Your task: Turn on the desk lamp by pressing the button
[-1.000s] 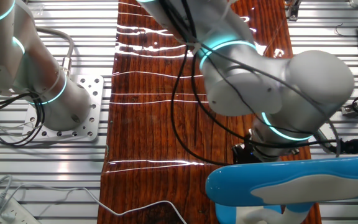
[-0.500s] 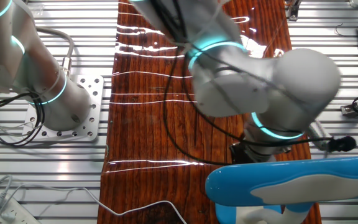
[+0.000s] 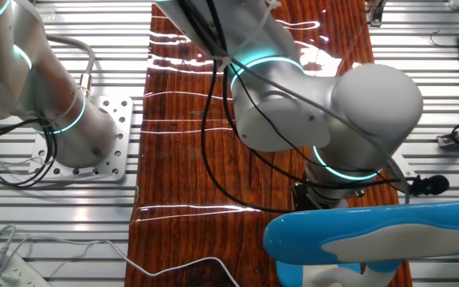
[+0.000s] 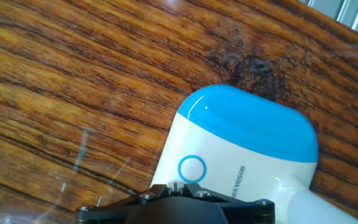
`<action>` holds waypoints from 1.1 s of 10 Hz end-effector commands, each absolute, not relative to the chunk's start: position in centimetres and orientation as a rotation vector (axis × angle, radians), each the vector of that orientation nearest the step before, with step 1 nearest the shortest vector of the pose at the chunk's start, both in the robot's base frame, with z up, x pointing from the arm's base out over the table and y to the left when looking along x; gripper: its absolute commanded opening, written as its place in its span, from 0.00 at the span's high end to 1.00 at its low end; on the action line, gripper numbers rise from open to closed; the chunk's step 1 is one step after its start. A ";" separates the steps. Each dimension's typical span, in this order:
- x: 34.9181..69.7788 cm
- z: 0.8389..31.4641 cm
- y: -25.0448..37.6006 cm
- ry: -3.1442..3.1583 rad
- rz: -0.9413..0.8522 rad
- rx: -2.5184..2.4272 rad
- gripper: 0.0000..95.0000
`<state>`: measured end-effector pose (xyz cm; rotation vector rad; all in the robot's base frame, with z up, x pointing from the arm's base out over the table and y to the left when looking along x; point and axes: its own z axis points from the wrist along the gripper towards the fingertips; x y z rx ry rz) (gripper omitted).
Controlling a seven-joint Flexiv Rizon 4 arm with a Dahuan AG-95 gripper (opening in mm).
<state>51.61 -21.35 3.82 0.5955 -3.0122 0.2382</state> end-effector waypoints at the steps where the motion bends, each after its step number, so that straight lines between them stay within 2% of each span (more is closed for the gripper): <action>1: 51.6 -0.2 -22.0 -2.996 0.274 0.614 1.00; 11: 51.6 0.0 -22.1 -2.978 0.298 0.628 1.00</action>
